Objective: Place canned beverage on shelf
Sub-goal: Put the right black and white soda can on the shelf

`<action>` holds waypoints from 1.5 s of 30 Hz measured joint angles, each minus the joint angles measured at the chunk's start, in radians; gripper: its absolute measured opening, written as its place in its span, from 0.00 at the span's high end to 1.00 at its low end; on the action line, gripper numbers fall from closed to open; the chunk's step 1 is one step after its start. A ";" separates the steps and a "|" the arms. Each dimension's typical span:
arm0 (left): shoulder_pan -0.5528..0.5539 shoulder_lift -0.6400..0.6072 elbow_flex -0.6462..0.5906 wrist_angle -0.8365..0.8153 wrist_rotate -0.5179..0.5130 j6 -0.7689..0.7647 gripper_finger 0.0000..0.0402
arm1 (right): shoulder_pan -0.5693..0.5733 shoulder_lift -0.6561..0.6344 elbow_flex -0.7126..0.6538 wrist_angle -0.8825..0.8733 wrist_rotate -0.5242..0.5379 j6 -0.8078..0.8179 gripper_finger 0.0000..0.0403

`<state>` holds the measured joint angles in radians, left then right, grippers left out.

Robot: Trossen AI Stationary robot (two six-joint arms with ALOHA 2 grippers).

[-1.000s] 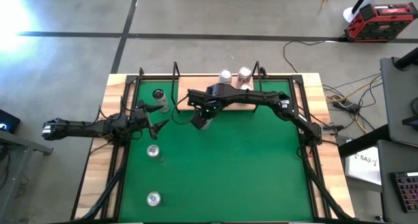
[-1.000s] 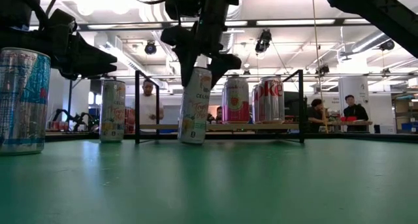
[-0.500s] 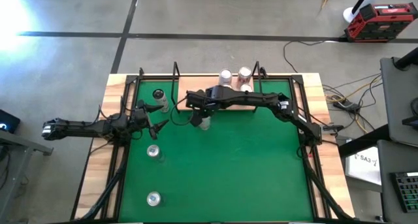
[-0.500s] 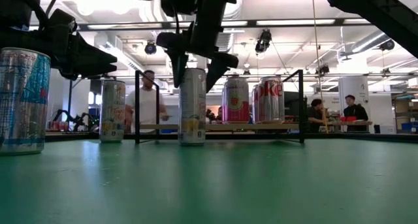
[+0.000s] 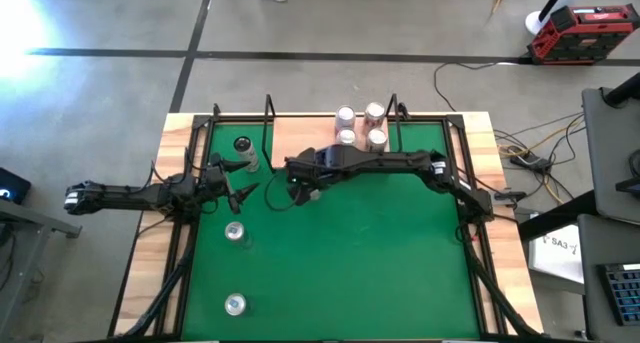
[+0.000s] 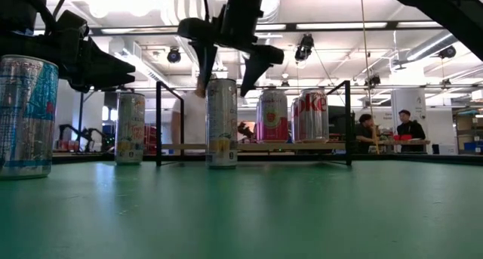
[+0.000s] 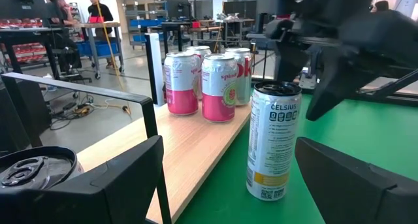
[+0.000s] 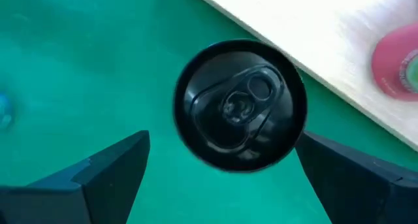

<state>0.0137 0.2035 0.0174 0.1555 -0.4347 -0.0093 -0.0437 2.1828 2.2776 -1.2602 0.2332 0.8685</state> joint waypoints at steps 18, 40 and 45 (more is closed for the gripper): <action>0.000 0.000 0.000 0.000 0.000 0.000 0.17 | 0.179 -0.001 -0.004 -0.044 0.388 0.266 0.07; 0.000 0.000 0.000 0.000 0.000 0.000 0.17 | 0.390 -0.002 -0.333 0.101 0.955 0.641 0.07; 0.000 0.000 0.000 0.000 0.000 0.000 0.17 | 0.415 -0.002 -0.435 0.171 1.070 0.664 0.07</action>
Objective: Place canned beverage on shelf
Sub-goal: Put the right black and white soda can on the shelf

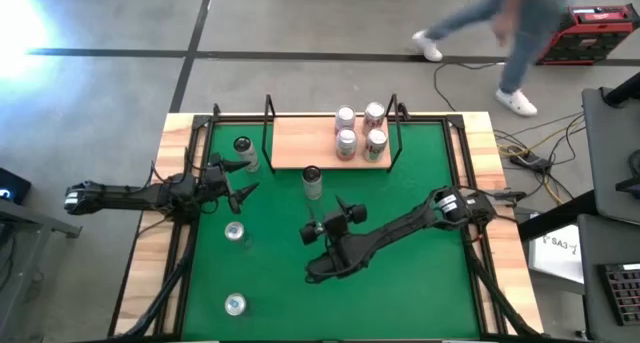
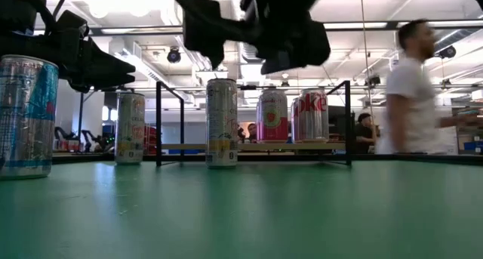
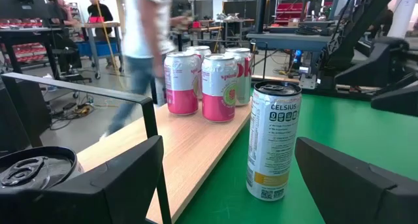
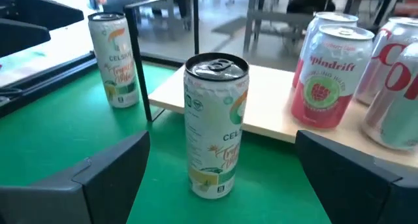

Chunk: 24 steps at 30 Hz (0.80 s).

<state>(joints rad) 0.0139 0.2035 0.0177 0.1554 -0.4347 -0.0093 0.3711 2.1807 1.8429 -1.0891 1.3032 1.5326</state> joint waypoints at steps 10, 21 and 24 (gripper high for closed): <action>0.000 0.000 0.000 0.000 0.000 0.000 0.17 | 0.002 0.000 -0.178 0.029 0.195 0.265 0.07; 0.000 0.000 0.000 0.000 0.000 0.000 0.17 | -0.003 0.000 -0.288 0.038 0.250 0.388 0.07; 0.000 0.000 0.000 0.000 0.000 0.000 0.17 | -0.005 0.000 -0.306 0.064 0.259 0.423 0.07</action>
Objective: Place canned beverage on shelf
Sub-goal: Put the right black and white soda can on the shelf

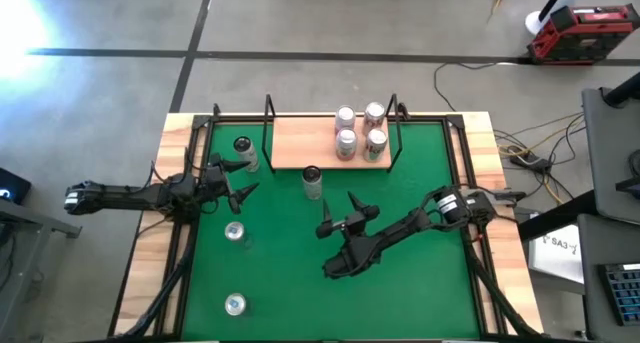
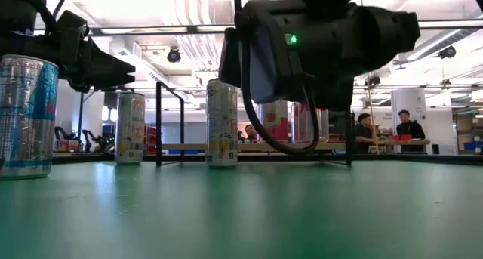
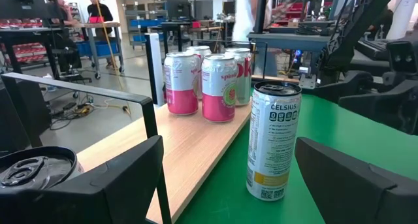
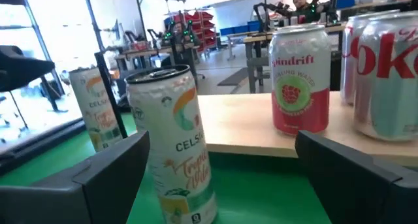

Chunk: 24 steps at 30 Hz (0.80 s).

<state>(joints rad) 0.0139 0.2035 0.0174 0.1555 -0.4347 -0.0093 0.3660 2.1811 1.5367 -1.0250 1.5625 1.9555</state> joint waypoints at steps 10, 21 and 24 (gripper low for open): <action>0.000 0.000 0.000 0.000 0.000 0.000 0.17 | 0.000 0.000 -0.004 0.198 0.009 -0.101 0.07; 0.000 0.000 0.000 0.000 0.000 0.000 0.17 | 0.027 0.002 0.169 0.312 -0.196 -0.642 0.07; 0.000 0.000 0.000 0.000 0.000 0.000 0.17 | 0.007 0.002 0.211 0.318 -0.362 -0.567 0.07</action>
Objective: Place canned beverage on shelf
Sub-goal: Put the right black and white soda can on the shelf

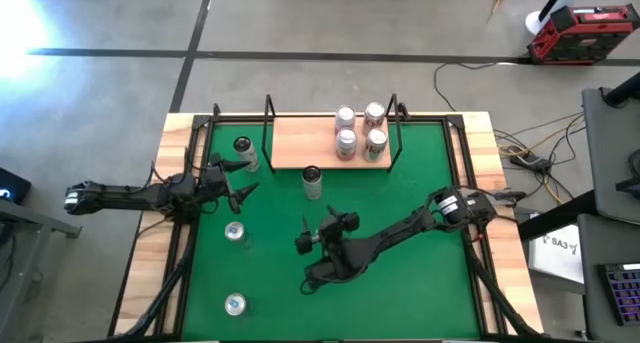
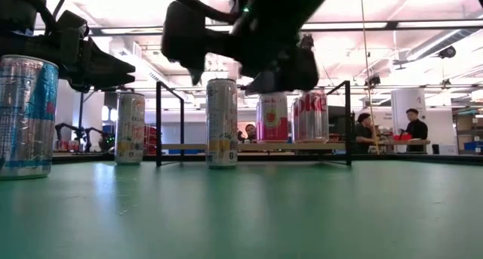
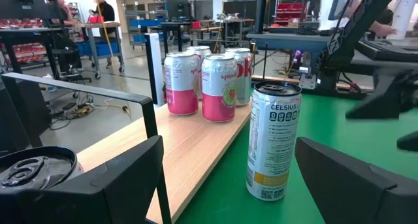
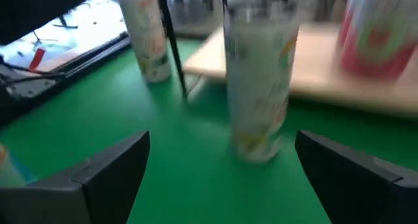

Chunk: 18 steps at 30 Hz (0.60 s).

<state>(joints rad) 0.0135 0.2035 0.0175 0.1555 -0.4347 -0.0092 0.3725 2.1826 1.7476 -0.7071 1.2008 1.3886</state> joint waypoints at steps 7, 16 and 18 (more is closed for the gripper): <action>0.000 0.001 0.000 0.000 0.000 0.000 0.17 | -0.024 0.028 -0.046 0.156 -0.014 0.094 0.07; 0.000 0.003 0.000 0.000 0.000 0.000 0.17 | -0.002 0.096 -0.066 0.370 -0.049 -0.111 0.07; 0.000 0.003 0.000 0.000 0.000 0.000 0.17 | 0.003 0.089 -0.066 0.378 -0.050 -0.130 0.07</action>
<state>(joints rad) 0.0135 0.2062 0.0174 0.1554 -0.4347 -0.0093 0.3754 2.2712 1.6814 -0.3290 1.1509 1.2587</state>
